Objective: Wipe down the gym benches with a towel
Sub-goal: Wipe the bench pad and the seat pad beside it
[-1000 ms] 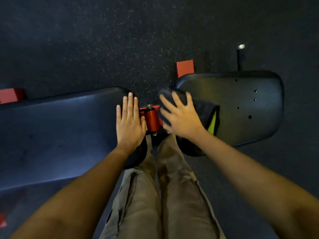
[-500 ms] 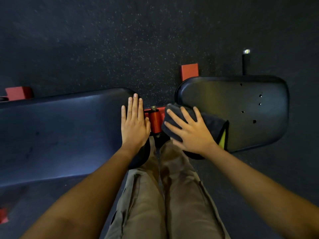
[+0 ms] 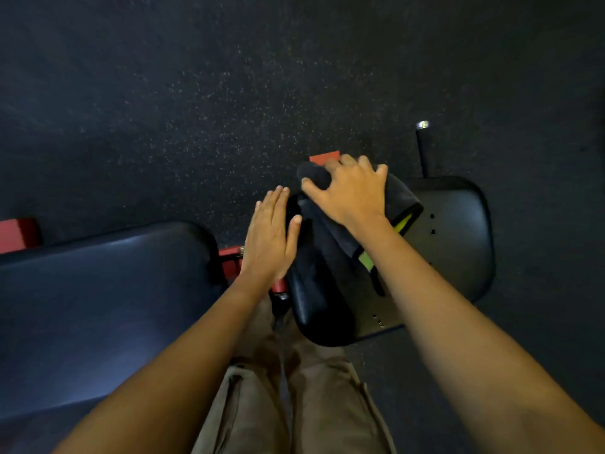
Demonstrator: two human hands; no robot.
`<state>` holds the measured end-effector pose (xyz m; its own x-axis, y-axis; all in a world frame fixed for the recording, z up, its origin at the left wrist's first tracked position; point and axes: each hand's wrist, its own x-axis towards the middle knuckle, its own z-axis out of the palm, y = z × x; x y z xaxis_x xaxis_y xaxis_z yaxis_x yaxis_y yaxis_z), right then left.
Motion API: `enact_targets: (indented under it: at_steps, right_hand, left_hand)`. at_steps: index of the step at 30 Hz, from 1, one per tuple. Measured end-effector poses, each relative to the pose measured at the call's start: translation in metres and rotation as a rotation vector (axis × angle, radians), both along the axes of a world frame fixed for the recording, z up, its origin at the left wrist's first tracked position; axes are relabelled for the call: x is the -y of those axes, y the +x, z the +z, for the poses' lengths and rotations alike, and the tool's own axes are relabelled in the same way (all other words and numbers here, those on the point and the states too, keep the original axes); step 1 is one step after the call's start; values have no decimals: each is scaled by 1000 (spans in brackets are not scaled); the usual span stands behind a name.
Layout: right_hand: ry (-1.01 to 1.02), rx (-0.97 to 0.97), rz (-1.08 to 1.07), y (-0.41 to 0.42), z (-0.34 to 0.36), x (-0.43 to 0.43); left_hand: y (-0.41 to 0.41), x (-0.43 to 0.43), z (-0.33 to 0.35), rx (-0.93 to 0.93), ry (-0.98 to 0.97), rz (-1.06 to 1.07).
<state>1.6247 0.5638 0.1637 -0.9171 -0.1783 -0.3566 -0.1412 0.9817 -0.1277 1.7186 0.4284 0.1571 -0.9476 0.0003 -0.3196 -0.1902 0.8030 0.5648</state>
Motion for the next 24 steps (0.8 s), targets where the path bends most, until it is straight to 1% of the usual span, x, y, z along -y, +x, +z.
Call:
enact_targets:
  at_steps: [2,4,7,9,11,13,15,17,20,22,24]
  right_hand:
    - [19,-60,-53,-4,0,-41]
    - [43,-73,-110,-10,1,-81]
    - [64,-13,-305,-20,7,-135]
    - [63,30,-431,-26,9,-148]
    - [125,63,-389,-28,10,-134]
    - [161,92,-240,-29,12,-110]
    - [115,100,-123,-25,12,-95]
    - [40,91,-114,-23,11,-102]
    - [-19,52,-243,-24,9,-139]
    - [-92,90,-453,-19,6,-174]
    - [-273,161,-704,0,-3,-214]
  left_hand:
    - [-20,-25,2,-18,35,-53]
    - [-36,-45,2,-12,49,-100]
    - [-48,-66,1,-24,23,-162]
    - [-50,-72,-1,-21,3,-191]
    - [-49,-76,-3,-32,-23,-203]
    - [-48,-79,-5,-47,-49,-204]
    - [-46,-83,-5,-47,-73,-203]
    - [-47,-91,-3,-72,-86,-244]
    - [-51,-112,-1,-146,-58,-353]
    - [-54,-131,-1,-181,-31,-430]
    - [-59,-154,-1,-194,-13,-517]
